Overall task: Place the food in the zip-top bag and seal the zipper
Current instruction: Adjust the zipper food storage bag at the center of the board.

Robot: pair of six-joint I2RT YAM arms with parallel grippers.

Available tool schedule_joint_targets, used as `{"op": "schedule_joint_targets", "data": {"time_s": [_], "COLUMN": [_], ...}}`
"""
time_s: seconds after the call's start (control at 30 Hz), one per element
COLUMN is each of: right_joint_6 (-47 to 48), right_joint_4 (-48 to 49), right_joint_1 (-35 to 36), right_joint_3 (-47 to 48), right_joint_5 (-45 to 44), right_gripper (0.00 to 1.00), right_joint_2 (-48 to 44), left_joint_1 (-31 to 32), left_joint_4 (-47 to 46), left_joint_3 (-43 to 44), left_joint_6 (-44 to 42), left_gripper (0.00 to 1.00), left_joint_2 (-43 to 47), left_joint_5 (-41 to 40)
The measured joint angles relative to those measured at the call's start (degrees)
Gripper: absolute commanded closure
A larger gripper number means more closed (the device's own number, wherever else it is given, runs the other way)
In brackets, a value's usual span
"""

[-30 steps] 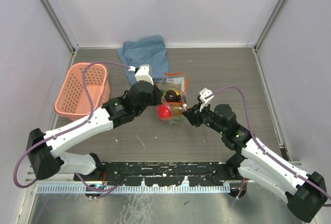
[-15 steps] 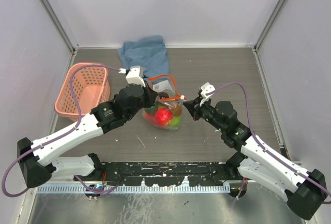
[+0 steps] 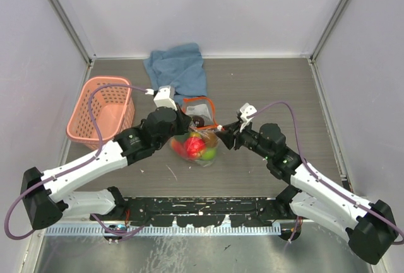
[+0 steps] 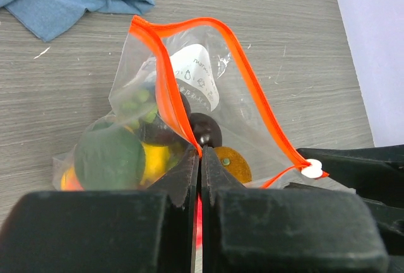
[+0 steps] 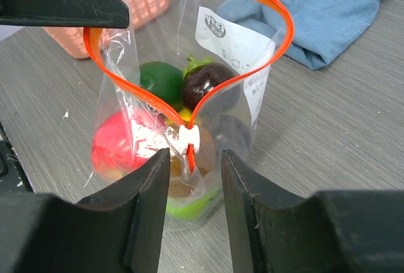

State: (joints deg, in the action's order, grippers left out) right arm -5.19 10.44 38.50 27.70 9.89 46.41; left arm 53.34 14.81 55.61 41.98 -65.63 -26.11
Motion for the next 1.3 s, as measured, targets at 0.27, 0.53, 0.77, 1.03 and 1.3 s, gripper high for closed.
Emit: {"op": "schedule_joint_targets", "data": {"time_s": [0.27,0.53,0.77,1.03,1.3], "right_joint_6": [0.1,2.2,4.5,7.5,12.4], "right_joint_4": [3.3,2.6,0.3,-2.1,-3.5], "right_joint_1": [0.0,0.0,0.0,0.0,0.0], "right_joint_3": [-0.5,0.5,2.7,4.8,6.7], "right_joint_5": [0.9,1.1,2.1,1.7,0.4], "right_gripper": [0.98,0.99,0.99,0.99,0.99], "right_joint_2": [3.7,3.7,3.7,3.7,3.7], "left_joint_1": [0.0,-5.1,-14.9,-33.6,-41.9], "left_joint_4": [-0.3,2.6,7.4,5.5,-7.1], "left_joint_3": [-0.2,1.2,4.2,1.7,-4.9], "left_joint_6": [0.4,-2.4,-6.7,-10.3,-9.8], "left_gripper": [0.77,0.51,0.36,0.22,0.21], "left_joint_2": [1.6,4.4,5.4,8.8,1.0], "left_joint_5": [0.5,2.1,9.8,28.8,51.1]}}
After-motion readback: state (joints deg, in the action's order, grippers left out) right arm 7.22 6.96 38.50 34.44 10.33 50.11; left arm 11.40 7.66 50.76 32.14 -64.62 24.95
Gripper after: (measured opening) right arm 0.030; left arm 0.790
